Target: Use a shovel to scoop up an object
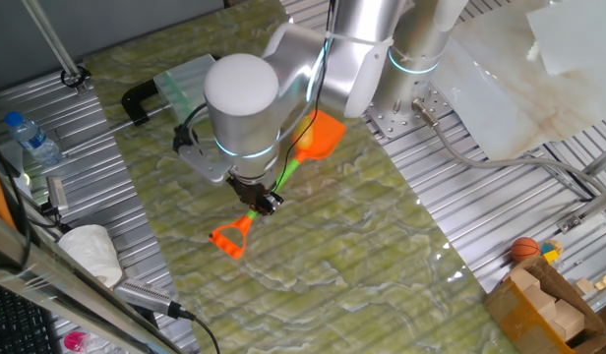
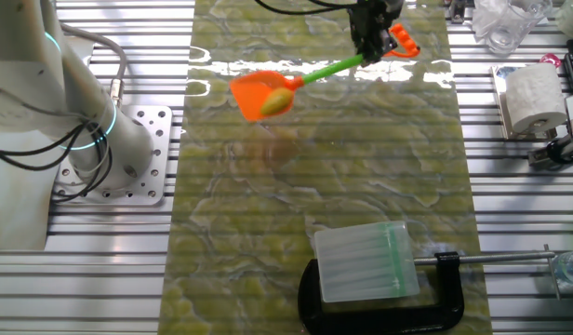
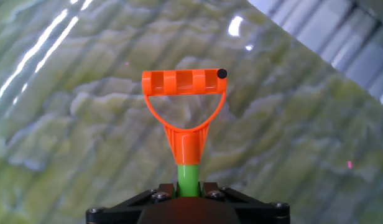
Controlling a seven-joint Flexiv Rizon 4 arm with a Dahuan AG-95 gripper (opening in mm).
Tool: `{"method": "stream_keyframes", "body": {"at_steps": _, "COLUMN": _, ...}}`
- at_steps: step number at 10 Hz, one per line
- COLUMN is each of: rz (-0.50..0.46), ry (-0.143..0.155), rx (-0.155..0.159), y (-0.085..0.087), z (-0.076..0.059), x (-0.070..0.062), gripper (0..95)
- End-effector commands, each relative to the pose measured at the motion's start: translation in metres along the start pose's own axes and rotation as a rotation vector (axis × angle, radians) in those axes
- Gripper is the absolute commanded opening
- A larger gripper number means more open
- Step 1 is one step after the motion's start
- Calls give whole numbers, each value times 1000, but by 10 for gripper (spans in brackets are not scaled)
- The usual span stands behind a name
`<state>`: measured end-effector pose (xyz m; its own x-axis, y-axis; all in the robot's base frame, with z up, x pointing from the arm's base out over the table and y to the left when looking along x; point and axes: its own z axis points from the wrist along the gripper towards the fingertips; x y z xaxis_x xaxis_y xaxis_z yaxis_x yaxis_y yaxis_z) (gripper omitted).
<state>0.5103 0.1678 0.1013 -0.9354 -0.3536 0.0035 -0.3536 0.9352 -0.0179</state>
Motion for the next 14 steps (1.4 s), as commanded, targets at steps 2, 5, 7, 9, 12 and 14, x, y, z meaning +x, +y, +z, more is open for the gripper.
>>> {"method": "stream_keyframes", "body": {"at_steps": 2, "rz": 89, "ry": -7, "rx": -10, "y": 1, "z": -2, "x": 3, "gripper": 0}}
{"method": "stream_keyframes", "body": {"at_steps": 5, "rz": 137, "ry": -8, "rx": -7, "y": 1, "z": -2, "x": 4, "gripper": 0}}
{"method": "stream_keyframes", "body": {"at_steps": 7, "rz": 151, "ry": -8, "rx": -6, "y": 0, "z": -2, "x": 4, "gripper": 0}}
{"method": "stream_keyframes", "body": {"at_steps": 9, "rz": 157, "ry": -15, "rx": -4, "y": 0, "z": -2, "x": 4, "gripper": 0}}
{"method": "stream_keyframes", "body": {"at_steps": 12, "rz": 161, "ry": -6, "rx": 38, "y": 0, "z": -2, "x": 5, "gripper": 0}}
{"method": "stream_keyframes", "body": {"at_steps": 14, "rz": 179, "ry": -7, "rx": 37, "y": 0, "z": -2, "x": 5, "gripper": 0}}
